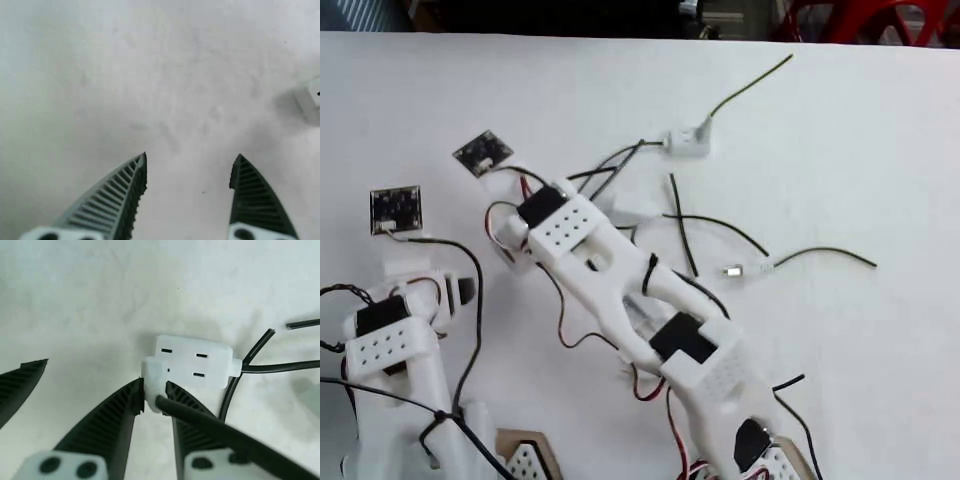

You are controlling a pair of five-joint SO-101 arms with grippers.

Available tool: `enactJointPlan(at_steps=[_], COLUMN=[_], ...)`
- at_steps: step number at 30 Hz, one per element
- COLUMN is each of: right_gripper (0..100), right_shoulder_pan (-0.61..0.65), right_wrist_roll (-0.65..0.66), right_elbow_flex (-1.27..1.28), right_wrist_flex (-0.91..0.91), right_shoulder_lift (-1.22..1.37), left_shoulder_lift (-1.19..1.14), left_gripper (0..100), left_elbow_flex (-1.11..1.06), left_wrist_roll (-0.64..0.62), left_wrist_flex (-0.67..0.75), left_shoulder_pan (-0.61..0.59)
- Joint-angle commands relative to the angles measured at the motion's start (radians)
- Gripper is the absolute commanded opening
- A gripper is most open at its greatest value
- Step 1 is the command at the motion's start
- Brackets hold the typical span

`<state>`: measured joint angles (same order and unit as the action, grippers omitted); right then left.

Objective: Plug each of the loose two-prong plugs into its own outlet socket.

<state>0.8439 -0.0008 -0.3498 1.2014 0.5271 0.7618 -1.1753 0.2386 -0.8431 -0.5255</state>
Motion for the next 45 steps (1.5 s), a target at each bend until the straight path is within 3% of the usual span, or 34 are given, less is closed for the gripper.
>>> enactJointPlan(at_steps=[1,19,45], right_gripper=[1.7,1.7,1.7], right_shoulder_pan=[0.008,-0.067,-0.018], right_wrist_roll=[0.014,0.014,-0.063], right_elbow_flex=[-0.02,-0.02,-0.02], right_wrist_flex=[-0.005,-0.041,-0.081], right_shoulder_lift=[-0.007,-0.041,0.005], left_shoulder_lift=[0.025,0.025,0.025], left_gripper=[27,27,27], left_elbow_flex=[0.006,0.006,0.006], left_wrist_roll=[-0.008,-0.006,-0.005], left_wrist_flex=[0.023,0.023,0.023], left_shoulder_pan=[0.004,0.004,0.004])
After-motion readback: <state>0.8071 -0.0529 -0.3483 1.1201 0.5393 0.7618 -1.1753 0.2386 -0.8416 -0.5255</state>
